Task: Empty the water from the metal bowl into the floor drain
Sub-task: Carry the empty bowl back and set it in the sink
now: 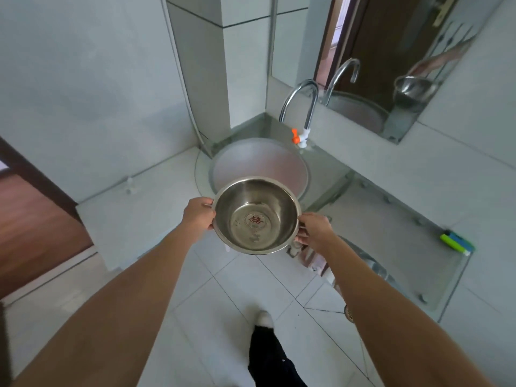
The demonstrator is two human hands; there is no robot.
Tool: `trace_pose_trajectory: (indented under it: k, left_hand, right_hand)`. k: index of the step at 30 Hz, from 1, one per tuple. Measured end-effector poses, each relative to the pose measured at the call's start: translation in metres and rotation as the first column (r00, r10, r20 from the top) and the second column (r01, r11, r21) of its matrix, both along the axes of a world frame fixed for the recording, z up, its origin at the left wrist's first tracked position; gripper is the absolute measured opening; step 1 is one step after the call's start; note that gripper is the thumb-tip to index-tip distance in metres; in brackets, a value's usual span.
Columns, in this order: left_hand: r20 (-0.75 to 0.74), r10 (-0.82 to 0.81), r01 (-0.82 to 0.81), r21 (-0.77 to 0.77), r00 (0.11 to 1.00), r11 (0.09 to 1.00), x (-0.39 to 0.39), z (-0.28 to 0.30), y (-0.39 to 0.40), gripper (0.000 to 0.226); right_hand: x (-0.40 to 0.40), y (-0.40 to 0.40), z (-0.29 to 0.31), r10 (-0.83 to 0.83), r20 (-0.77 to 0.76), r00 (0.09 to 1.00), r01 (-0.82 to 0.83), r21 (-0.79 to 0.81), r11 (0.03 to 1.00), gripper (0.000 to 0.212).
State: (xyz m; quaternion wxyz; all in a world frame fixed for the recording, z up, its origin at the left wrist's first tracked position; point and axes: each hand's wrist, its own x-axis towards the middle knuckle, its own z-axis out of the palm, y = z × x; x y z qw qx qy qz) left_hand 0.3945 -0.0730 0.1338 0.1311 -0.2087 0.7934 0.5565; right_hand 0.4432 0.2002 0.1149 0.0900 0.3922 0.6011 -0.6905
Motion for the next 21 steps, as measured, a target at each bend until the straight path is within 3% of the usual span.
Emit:
trace_pose_trajectory:
  k: [8,13,21]
  left_hand:
    - [-0.020,-0.008,0.007,-0.050,1.000,0.999,-0.123,-0.012,0.018,0.037]
    - [0.036,0.027,-0.024,-0.100,0.999,0.995,-0.194,-0.028,0.029,0.047]
    - [0.084,-0.120,0.134,-0.189,0.989,0.973,-0.270,-0.055,0.049,0.039]
  right_hand:
    - [-0.129,0.015,-0.026,-0.006,0.006,1.000,0.007,-0.030,1.000,0.014]
    - [-0.194,0.025,-0.048,0.047,0.052,0.998,-0.048,0.012,0.999,0.016]
    - [-0.244,0.036,-0.076,0.062,0.127,0.990,-0.072,0.073,0.995,0.024]
